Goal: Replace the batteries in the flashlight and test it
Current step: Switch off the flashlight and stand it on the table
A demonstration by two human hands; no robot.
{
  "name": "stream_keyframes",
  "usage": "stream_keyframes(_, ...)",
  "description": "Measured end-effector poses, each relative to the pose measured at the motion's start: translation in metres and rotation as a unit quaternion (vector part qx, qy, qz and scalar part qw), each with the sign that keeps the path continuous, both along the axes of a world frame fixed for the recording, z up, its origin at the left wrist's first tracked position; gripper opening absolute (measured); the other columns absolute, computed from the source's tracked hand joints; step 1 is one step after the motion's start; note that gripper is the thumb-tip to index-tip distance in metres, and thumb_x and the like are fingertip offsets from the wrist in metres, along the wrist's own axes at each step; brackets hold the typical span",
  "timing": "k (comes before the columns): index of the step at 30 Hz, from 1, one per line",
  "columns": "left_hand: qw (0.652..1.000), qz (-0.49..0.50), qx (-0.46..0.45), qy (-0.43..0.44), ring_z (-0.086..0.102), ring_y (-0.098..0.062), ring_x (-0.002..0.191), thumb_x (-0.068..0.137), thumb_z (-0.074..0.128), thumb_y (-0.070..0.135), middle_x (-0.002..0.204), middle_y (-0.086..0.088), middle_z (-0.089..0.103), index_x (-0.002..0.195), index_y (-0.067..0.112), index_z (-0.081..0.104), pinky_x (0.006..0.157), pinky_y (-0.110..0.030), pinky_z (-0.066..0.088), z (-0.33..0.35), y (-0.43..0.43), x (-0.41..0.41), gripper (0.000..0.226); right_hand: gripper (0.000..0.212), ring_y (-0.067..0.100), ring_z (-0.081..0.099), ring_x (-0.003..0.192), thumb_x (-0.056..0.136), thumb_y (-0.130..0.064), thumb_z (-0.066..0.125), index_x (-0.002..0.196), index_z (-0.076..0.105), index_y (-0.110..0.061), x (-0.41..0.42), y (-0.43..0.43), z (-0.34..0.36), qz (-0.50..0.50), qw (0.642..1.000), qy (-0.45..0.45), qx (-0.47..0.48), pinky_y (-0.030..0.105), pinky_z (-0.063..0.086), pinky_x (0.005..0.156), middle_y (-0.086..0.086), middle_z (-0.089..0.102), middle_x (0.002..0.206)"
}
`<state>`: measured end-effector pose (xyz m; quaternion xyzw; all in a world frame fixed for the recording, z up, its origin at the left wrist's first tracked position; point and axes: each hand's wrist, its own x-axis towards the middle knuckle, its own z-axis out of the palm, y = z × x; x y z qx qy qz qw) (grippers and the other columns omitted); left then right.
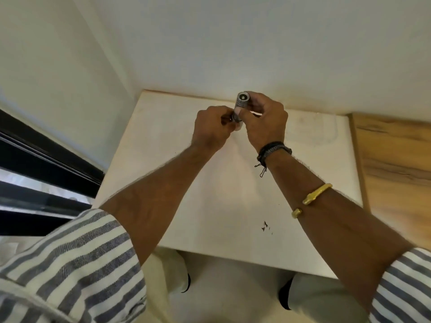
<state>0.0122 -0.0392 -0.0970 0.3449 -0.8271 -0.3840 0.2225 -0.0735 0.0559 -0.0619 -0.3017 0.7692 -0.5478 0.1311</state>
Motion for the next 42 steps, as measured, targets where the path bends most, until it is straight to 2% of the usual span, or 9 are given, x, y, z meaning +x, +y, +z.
stream_keyframes(7, 1.000, 0.013, -0.001, -0.002, 0.070, -0.006, 0.082, 0.083, 0.075, 0.028, 0.090, 0.006, 0.078, 0.098, 0.019, 0.077, 0.083, -0.030, 0.058, -0.013, -0.024, -0.023, 0.018, 0.036, 0.017, 0.071, 0.108, 0.086, -0.007, 0.077, 0.122, 0.073, -0.009, -0.022, -0.028, -0.014, 0.002, 1.000, 0.012, 0.007, 0.035, 0.055, 0.100, 0.004, 0.076, 0.116)
stream_keyframes(13, 1.000, 0.009, -0.007, 0.014, 0.072, -0.009, 0.086, 0.086, 0.073, 0.026, 0.096, 0.003, 0.078, 0.105, 0.016, 0.076, 0.086, -0.033, 0.059, -0.018, -0.032, -0.029, 0.022, 0.036, 0.015, 0.071, 0.107, 0.084, -0.011, 0.080, 0.119, 0.074, -0.010, -0.031, -0.037, -0.022, -0.001, 1.000, 0.005, -0.006, 0.036, 0.057, 0.098, 0.003, 0.077, 0.113)
stream_keyframes(19, 0.999, 0.008, -0.022, 0.032, 0.072, -0.007, 0.086, 0.087, 0.073, 0.026, 0.100, 0.002, 0.078, 0.110, 0.017, 0.075, 0.087, -0.031, 0.059, -0.021, -0.039, -0.038, 0.025, 0.042, 0.016, 0.071, 0.109, 0.083, -0.012, 0.082, 0.124, 0.072, -0.010, -0.039, -0.046, -0.029, -0.007, 1.000, 0.025, 0.008, 0.034, 0.057, 0.098, 0.004, 0.076, 0.118)
stream_keyframes(24, 0.999, 0.015, -0.022, 0.030, 0.073, -0.008, 0.084, 0.086, 0.073, 0.025, 0.096, 0.003, 0.079, 0.106, 0.016, 0.076, 0.084, -0.034, 0.060, -0.019, -0.047, -0.046, 0.022, 0.039, 0.012, 0.073, 0.102, 0.082, -0.009, 0.082, 0.119, 0.074, -0.011, -0.047, -0.055, -0.032, -0.012, 0.999, 0.040, 0.006, 0.024, 0.058, 0.092, 0.001, 0.077, 0.111)
stream_keyframes(28, 0.999, 0.026, -0.028, 0.031, 0.073, -0.006, 0.080, 0.086, 0.072, 0.025, 0.092, 0.003, 0.079, 0.102, 0.018, 0.078, 0.081, -0.032, 0.060, -0.019, -0.049, -0.051, 0.019, 0.035, 0.006, 0.072, 0.091, 0.080, -0.006, 0.083, 0.114, 0.075, -0.010, -0.052, -0.060, -0.039, -0.025, 0.999, 0.039, -0.008, 0.006, 0.053, 0.080, -0.001, 0.077, 0.103)
stream_keyframes(31, 0.998, 0.035, -0.021, 0.037, 0.072, -0.003, 0.078, 0.085, 0.073, 0.026, 0.090, 0.005, 0.079, 0.100, 0.018, 0.078, 0.080, -0.031, 0.061, -0.020, -0.048, -0.053, 0.018, 0.033, 0.001, 0.069, 0.084, 0.079, -0.005, 0.083, 0.110, 0.076, -0.010, -0.054, -0.062, -0.043, -0.032, 0.999, 0.033, -0.020, 0.002, 0.050, 0.075, -0.003, 0.076, 0.097)
stream_keyframes(39, 0.997, 0.064, 0.007, 0.047, 0.073, -0.013, 0.084, 0.081, 0.079, 0.023, 0.094, -0.002, 0.078, 0.101, 0.011, 0.077, 0.084, -0.038, 0.060, -0.009, -0.038, -0.047, 0.024, 0.038, 0.009, 0.071, 0.094, 0.079, -0.007, 0.083, 0.115, 0.074, -0.010, -0.051, -0.052, -0.035, -0.034, 0.999, 0.028, -0.019, 0.008, 0.054, 0.081, 0.000, 0.076, 0.104)
stream_keyframes(42, 0.993, 0.092, 0.016, 0.070, 0.072, -0.013, 0.091, 0.081, 0.081, 0.024, 0.106, -0.005, 0.076, 0.112, 0.008, 0.073, 0.087, -0.029, 0.059, 0.002, -0.026, -0.035, 0.037, 0.037, 0.011, 0.071, 0.094, 0.081, -0.007, 0.083, 0.116, 0.073, -0.009, -0.046, -0.039, -0.027, -0.046, 0.998, 0.015, -0.035, 0.014, 0.057, 0.084, 0.003, 0.076, 0.106)
